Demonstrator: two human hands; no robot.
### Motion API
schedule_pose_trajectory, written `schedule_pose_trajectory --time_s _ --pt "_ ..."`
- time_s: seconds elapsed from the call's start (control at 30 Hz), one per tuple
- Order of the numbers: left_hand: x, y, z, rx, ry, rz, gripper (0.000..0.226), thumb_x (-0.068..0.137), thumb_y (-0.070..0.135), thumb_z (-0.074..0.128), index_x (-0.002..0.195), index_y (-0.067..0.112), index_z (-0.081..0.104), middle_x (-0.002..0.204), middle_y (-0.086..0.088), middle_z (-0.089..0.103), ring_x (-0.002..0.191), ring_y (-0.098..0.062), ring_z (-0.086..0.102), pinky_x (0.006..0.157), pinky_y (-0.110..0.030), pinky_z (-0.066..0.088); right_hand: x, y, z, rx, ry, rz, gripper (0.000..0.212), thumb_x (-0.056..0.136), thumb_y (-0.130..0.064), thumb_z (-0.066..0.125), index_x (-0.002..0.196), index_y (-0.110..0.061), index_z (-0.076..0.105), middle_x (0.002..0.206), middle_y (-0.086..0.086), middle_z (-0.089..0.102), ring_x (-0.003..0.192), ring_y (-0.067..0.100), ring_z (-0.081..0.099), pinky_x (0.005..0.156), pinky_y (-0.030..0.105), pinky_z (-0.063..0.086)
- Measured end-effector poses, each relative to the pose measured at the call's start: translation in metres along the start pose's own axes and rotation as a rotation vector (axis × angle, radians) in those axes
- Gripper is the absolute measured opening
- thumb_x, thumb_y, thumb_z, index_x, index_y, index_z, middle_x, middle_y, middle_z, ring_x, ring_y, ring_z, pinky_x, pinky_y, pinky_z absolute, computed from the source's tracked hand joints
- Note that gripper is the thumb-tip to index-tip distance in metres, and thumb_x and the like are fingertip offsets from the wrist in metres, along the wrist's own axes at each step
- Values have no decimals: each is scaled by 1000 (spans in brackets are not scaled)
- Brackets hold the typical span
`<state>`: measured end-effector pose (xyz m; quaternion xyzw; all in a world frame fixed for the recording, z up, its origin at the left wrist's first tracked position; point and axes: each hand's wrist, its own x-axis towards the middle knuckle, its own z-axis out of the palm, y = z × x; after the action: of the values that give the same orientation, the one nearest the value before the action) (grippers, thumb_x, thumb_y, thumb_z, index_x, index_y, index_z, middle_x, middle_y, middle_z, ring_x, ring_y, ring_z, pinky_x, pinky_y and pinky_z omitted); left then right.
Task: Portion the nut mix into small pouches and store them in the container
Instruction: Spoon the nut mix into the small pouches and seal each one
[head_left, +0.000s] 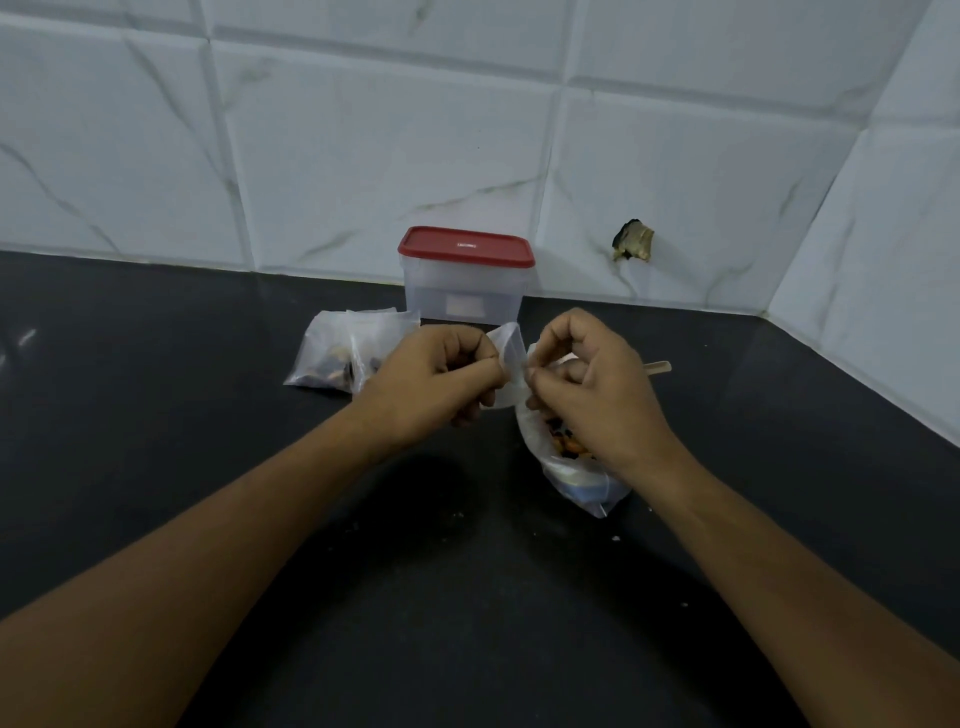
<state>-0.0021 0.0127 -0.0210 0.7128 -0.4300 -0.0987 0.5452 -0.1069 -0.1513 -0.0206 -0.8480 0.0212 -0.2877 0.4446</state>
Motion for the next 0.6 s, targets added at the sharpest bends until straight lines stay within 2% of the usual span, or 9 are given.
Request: schedule_pose_trajectory --time_s 0.03,0.1,0.2,0.3,0.4,0.53,0.6 --pt "0 0 0 5 -3 -2 17 97 11 60 83 4 65 70 -3 67 64 -16 64 62 -28 56 0 -1 1 -50 -5 -50 22 89 7 64 90 -15 62 71 -8 65 54 14 61 61 41 60" --pt "-1 1 1 12 -11 -3 18 96 16 62 82 5 66 69 -3 67 64 -14 64 62 -27 55 1 -2 2 -148 3 -137 30 83 11 61 85 -18 67 82 -12 64 57 13 59 62 42 57" --pt "-1 2 1 31 -22 2 19 96 19 63 81 7 68 69 -3 68 63 -13 65 61 -26 54 1 1 4 -234 10 -159 38 83 10 59 90 -23 76 96 -13 65 71 4 62 67 25 50" --pt "-2 4 2 53 -17 16 18 95 12 63 78 8 68 69 -6 68 62 -16 64 60 -28 53 2 2 4 -250 -9 -102 25 92 -2 65 102 -20 77 89 -15 68 71 4 66 70 24 53" --pt "-1 4 0 64 -16 47 18 95 15 64 79 7 69 68 -6 69 61 -18 63 59 -27 52 1 1 4 -207 -18 -53 8 93 -19 76 101 -20 78 71 -12 71 57 11 67 59 24 53" --pt "-2 3 2 131 -15 114 16 96 20 66 83 11 70 71 -2 70 62 -13 65 62 -27 52 1 3 2 -121 -4 -16 9 93 -5 72 94 -14 75 62 -16 68 51 4 64 54 12 47" --pt "-2 3 1 181 53 185 9 95 18 68 88 14 69 76 1 70 68 -12 65 64 -26 52 2 2 0 -104 -13 -18 16 95 1 66 97 -12 76 74 -12 72 58 5 68 58 15 52"
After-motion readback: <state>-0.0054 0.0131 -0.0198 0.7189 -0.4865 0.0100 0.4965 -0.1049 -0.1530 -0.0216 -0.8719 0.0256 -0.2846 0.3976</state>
